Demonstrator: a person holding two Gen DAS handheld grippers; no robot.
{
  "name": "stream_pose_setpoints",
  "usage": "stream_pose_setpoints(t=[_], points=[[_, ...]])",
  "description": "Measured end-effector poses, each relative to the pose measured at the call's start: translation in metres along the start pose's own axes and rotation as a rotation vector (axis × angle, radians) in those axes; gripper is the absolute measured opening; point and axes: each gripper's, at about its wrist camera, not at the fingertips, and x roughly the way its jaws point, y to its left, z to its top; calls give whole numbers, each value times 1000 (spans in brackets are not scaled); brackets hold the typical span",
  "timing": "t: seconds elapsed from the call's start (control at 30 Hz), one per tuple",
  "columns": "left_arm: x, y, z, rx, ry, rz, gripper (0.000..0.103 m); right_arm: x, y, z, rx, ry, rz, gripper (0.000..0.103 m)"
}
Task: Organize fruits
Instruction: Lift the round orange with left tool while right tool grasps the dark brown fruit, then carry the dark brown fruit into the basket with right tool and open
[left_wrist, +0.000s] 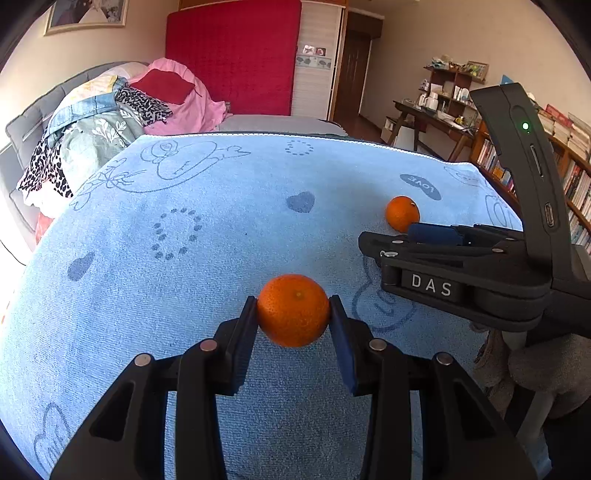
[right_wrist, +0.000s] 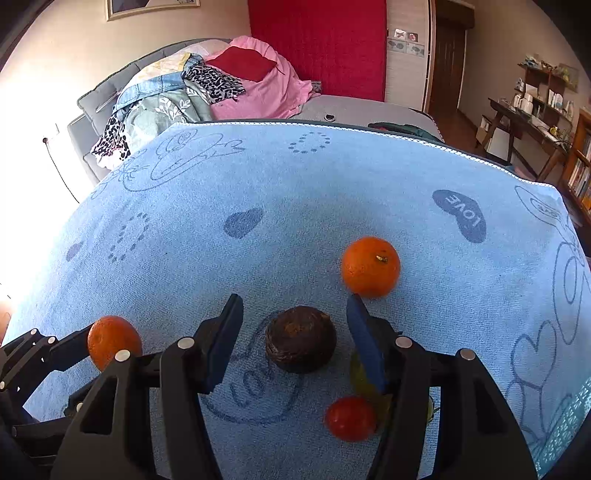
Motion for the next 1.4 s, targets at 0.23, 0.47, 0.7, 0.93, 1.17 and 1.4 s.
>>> stream_pose_setpoints(t=[0.23, 0.47, 0.7, 0.93, 1.17, 1.4], points=[[-1, 1, 0, -8, 0, 5, 39, 10, 20, -10, -113, 9, -89, 56], [0, 1, 0, -8, 2, 12, 39, 9, 24, -17, -164, -12, -152, 41], [-1, 0, -1, -8, -1, 20, 39, -11, 20, -24, -89, -40, -122, 41], [-2, -2, -2, -1, -3, 24, 39, -36, 8, -36, 11, -46, -77, 41], [-3, -5, -4, 6, -4, 27, 39, -66, -5, -52, 133, -60, -29, 41], [-6, -10, -4, 21, -9, 18, 39, -101, -13, -63, 220, -100, -11, 41]])
